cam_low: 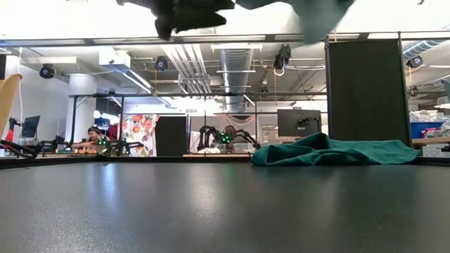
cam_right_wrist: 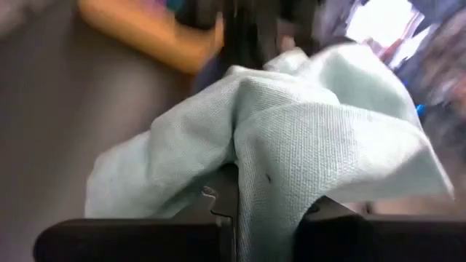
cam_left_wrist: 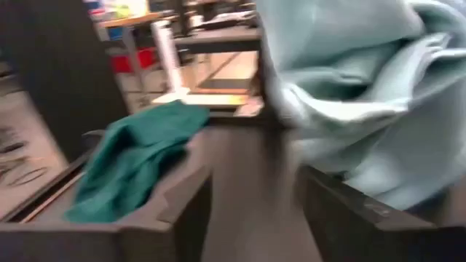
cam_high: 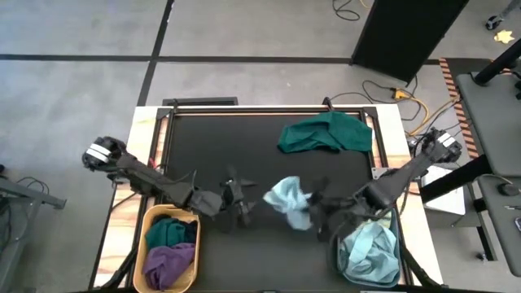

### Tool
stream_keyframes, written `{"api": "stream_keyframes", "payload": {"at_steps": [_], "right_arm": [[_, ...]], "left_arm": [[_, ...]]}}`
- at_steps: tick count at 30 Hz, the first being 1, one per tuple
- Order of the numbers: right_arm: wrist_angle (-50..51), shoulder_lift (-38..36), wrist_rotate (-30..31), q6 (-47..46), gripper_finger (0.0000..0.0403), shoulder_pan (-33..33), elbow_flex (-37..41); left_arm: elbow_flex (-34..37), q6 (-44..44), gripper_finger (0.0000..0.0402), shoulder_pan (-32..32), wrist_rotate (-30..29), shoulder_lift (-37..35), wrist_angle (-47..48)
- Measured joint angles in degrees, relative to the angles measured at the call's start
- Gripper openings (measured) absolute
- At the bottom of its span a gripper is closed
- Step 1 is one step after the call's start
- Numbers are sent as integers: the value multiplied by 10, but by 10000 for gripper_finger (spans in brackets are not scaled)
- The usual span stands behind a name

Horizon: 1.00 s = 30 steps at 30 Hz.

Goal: Sort microfiber towel by color & place in baskets
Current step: Put the light blue microfiber towel into the blue bin

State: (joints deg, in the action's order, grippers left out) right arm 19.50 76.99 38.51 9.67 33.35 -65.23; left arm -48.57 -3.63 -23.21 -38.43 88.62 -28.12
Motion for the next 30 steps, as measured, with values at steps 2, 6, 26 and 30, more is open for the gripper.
{"api": "stream_keyframes", "payload": {"at_steps": [2, 6, 26, 30], "right_arm": [[202, -1, -28, -94, 32, 0, -79], [539, 8, -131, -310, 32, -9, -240], [437, 1, -490, -848, 47, 145, 27], [432, 17, -502, -832, 39, 145, 33]], "left_arm": [[26, -8, 212, -6, -41, -13, 7], [78, -22, 246, -6, -81, -14, -35], [44, 36, 240, -22, -73, 61, -108], [33, 64, 240, -22, -75, 60, -106]]}}
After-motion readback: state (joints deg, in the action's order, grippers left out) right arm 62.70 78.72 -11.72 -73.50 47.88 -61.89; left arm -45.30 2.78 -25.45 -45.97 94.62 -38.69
